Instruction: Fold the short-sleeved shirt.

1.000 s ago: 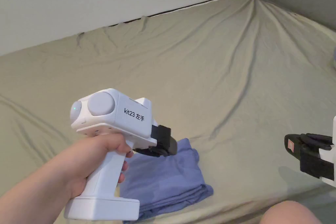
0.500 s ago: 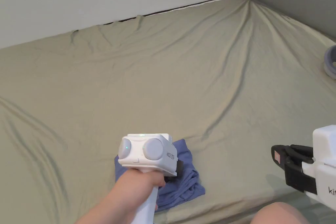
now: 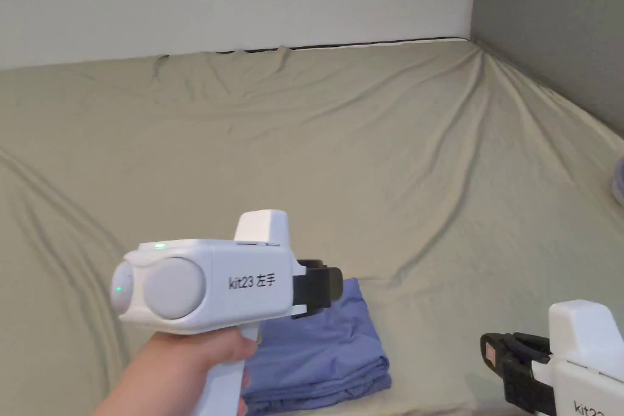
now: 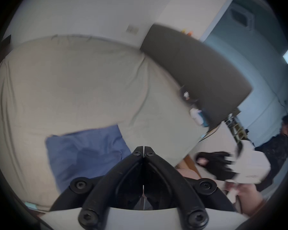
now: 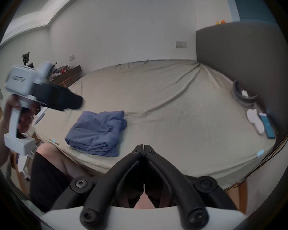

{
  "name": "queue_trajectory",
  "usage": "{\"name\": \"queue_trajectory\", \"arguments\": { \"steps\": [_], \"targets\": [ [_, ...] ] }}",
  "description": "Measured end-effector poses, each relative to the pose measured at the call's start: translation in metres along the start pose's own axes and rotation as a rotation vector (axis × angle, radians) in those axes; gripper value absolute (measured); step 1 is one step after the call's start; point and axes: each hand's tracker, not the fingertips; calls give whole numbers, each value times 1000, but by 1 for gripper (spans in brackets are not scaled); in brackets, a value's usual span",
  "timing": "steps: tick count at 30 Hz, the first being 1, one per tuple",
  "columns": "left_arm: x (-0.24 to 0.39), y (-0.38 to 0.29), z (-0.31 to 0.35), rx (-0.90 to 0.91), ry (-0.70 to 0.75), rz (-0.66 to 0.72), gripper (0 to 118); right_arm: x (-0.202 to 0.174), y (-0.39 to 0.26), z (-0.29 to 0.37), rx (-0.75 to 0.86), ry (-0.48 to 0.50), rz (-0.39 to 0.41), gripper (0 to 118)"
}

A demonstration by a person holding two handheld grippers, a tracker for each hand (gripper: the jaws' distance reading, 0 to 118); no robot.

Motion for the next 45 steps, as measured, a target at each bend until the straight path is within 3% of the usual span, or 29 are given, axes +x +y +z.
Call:
{"name": "queue_trajectory", "arguments": {
  "steps": [2, 4, 6, 9, 11, 16, 18, 19, 20, 22, 23, 25, 27, 29, 31, 35, 39, 40, 42, 44, 45],
  "targets": [
    [-13, -1, 34, 6, 31, -6, 0, -10, 12, -20, -51, 102, -40, 0],
    [-27, -7, 62, 19, 70, -12, 0, -27, 32, -47, -98, 195, -32, 0],
    [-45, -15, 76, 32, 89, -5, 0, -42, 57, -85, -141, 355, -42, 0],
    [-77, -28, 81, 16, 102, 79, 0, -50, 81, -148, -194, 367, -83, 0],
    [-98, -35, 76, -7, 111, 151, 0, -44, 83, -190, -339, 491, -156, 0],
    [-155, -50, 57, -71, 16, 282, 0, -14, 46, -245, -520, 404, -215, 0],
    [-186, -55, 44, -77, -38, 349, 19, 8, 35, -245, -475, 543, -377, 0],
    [-201, -58, 34, -97, -65, 394, 38, 16, 30, -240, -468, 560, -432, 0],
    [-217, -62, 22, -124, -102, 451, 66, 23, 26, -239, -476, 553, -426, 0],
    [-238, -68, -3, -162, -139, 535, 98, 30, 23, -236, -472, 576, -417, 0],
    [-249, -72, -18, -172, -164, 574, 105, 32, 22, -231, -467, 576, -415, 0],
    [-265, -81, -44, -197, -177, 604, 107, 35, 19, -230, -461, 585, -430, 0],
    [-272, -79, -41, -2, -352, 625, 113, 34, 17, -230, -457, 587, -450, 0],
    [-287, -74, -64, -104, -380, 821, 112, 33, 17, -230, -458, 589, -452, 0],
    [-288, -78, -84, -140, -511, 845, 108, 34, 18, -232, -459, 592, -448, 0],
    [-232, -69, -108, -234, -397, 483, 105, 34, 15, -231, -456, 596, -471, 0],
    [-221, -59, -102, -267, -370, 458, 101, 36, 12, -230, -452, 597, -492, 0],
    [-223, -58, -100, -287, -316, 444, 93, 35, 12, -228, -449, 595, -492, 0],
    [-229, -59, -99, -308, -172, 421, 32, 31, 13, -220, -425, 578, -447, 0],
    [-240, -62, -96, -310, -274, 564, 27, 26, 15, -211, -406, 567, -432, 0],
    [-235, -61, -93, -306, -257, 539, 27, 23, 15, -206, -392, 543, -414, 0]
  ]
}}
